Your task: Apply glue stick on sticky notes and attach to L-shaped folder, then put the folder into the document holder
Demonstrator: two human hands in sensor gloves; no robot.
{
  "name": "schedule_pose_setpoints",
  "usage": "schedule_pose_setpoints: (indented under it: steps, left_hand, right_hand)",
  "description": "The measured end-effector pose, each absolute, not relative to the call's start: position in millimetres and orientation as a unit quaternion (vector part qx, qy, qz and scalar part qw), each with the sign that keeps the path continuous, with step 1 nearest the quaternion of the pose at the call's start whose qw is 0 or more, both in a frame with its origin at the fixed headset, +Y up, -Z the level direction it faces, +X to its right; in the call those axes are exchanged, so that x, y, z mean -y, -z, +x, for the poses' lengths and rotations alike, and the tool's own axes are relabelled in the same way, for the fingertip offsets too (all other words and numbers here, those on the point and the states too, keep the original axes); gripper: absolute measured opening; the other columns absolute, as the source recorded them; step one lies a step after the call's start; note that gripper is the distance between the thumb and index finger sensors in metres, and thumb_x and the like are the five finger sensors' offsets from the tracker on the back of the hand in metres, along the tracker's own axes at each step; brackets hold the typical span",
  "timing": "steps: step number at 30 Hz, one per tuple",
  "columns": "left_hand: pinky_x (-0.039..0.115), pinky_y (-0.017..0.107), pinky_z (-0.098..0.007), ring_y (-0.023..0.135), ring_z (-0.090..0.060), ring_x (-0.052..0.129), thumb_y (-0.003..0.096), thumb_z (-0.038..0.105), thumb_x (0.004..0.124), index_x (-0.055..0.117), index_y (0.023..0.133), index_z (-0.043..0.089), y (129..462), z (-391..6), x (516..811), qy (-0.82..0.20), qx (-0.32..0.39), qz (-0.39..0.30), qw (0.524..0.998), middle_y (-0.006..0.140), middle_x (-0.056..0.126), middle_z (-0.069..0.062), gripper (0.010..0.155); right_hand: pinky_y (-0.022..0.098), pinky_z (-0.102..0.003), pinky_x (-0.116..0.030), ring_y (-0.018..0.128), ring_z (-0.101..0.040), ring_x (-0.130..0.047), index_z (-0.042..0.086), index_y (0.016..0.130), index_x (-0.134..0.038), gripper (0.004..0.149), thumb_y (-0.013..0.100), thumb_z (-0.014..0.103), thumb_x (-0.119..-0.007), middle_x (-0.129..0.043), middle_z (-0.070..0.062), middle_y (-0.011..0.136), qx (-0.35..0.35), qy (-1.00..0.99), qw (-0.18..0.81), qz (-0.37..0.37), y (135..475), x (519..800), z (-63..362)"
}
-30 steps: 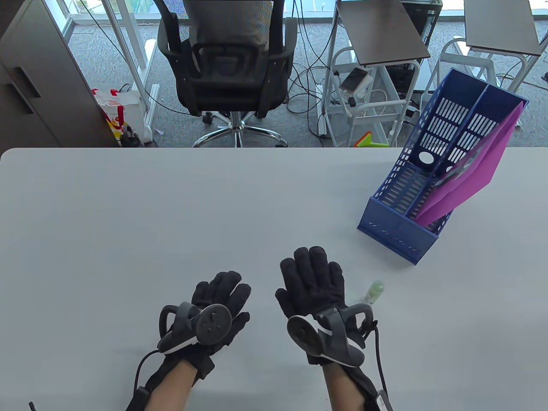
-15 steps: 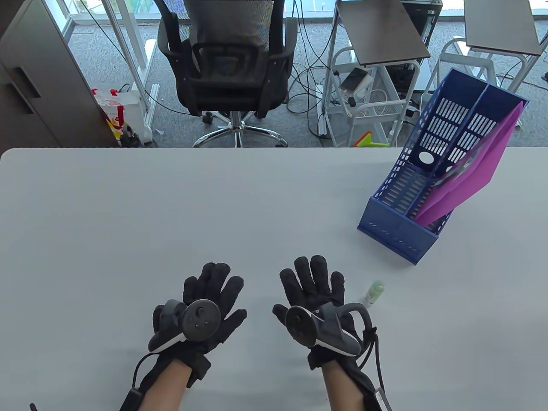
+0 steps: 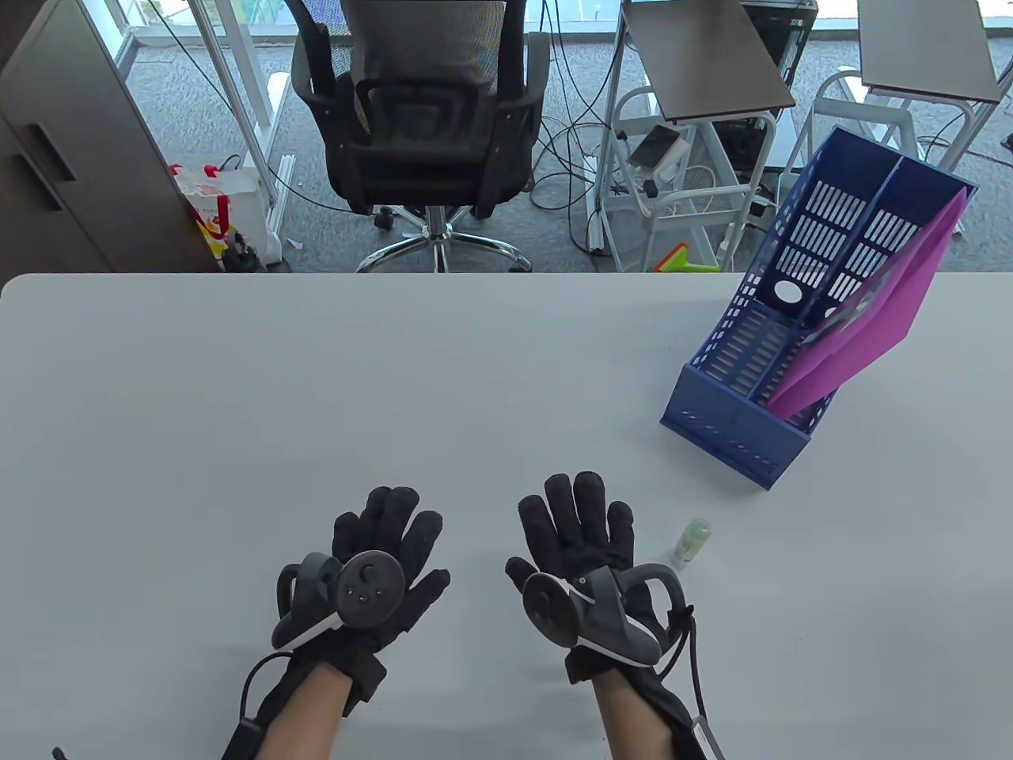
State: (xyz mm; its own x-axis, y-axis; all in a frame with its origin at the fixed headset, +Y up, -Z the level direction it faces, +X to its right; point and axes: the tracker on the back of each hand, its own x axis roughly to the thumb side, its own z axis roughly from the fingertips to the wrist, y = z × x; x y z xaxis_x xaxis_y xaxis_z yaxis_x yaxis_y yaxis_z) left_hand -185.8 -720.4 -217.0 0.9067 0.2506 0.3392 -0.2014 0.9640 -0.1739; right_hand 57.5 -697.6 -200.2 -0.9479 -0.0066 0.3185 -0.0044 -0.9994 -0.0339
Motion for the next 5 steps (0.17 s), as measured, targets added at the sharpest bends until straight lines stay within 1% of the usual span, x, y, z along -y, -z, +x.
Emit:
schedule_pose_setpoints:
  steps: [5]
  left_hand:
    - [0.016,0.077,-0.061,0.114,-0.028,0.016,0.0543,0.057,0.056,0.036,0.11,0.032,217.0,-184.9,720.6,-0.115,0.183,-0.074,0.973,0.12,0.011,0.001,0.065]
  right_hand:
    - [0.075,-0.069,-0.026,0.111,-0.049,-0.01,0.018,0.12,-0.033,0.068,0.065,0.054,-0.049,-0.016,-0.014,0.125,-0.016,0.988,-0.006,-0.153,199.4,698.1,59.2]
